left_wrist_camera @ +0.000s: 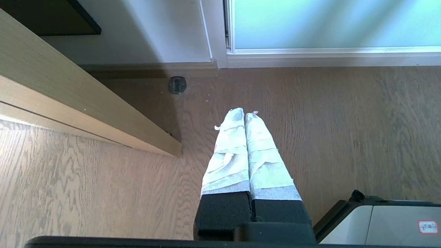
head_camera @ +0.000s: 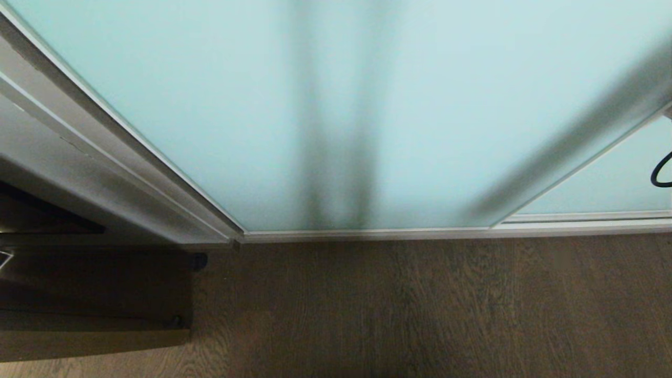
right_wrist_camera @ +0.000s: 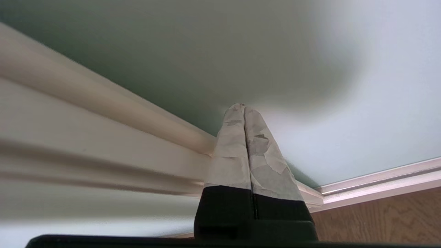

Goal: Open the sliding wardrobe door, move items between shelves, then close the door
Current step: Close the door

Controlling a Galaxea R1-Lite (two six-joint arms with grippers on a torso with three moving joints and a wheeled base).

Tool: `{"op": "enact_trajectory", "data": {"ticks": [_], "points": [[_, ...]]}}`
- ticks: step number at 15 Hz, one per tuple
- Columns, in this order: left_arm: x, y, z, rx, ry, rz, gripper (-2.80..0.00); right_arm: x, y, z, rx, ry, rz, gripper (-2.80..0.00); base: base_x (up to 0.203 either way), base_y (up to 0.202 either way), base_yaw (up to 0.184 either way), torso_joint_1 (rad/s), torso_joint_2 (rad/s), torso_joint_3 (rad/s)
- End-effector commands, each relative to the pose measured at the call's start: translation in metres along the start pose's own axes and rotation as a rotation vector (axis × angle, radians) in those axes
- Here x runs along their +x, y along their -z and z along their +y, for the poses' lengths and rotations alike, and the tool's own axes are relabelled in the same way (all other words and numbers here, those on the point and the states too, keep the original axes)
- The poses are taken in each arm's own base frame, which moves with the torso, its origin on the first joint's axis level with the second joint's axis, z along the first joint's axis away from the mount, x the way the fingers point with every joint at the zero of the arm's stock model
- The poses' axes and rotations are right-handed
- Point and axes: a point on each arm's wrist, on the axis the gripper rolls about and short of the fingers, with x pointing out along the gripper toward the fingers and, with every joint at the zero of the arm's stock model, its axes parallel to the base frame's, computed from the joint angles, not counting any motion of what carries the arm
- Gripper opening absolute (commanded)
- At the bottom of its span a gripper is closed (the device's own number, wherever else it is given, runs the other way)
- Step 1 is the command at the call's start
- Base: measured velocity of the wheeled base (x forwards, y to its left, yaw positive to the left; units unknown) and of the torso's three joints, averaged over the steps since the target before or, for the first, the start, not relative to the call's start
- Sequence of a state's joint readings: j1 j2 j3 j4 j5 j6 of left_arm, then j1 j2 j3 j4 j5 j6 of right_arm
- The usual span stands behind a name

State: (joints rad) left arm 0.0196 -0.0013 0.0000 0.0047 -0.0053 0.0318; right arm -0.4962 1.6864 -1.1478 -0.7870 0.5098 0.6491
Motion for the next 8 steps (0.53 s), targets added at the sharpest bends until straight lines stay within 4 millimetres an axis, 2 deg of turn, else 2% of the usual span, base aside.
{"op": "enact_trajectory", "data": {"ticks": [1,3,8], "points": [[0.0,0.0,0.0,0.0,0.0,0.001,-2.8,-0.006,-0.004,0.0,-0.013,0.009,-0.015,-2.8,0.0,0.0,0.0,0.0,0.0,0.0],[0.0,0.0,0.0,0.0,0.0,0.001,-2.8,-0.017,-0.008,-0.006,-0.055,0.046,-0.03,-2.8,0.0,0.0,0.0,0.0,0.0,0.0],[0.0,0.0,0.0,0.0,0.0,0.001,-2.8,-0.053,-0.01,-0.003,-0.22,0.118,-0.04,-2.8,0.0,0.0,0.0,0.0,0.0,0.0]]}}
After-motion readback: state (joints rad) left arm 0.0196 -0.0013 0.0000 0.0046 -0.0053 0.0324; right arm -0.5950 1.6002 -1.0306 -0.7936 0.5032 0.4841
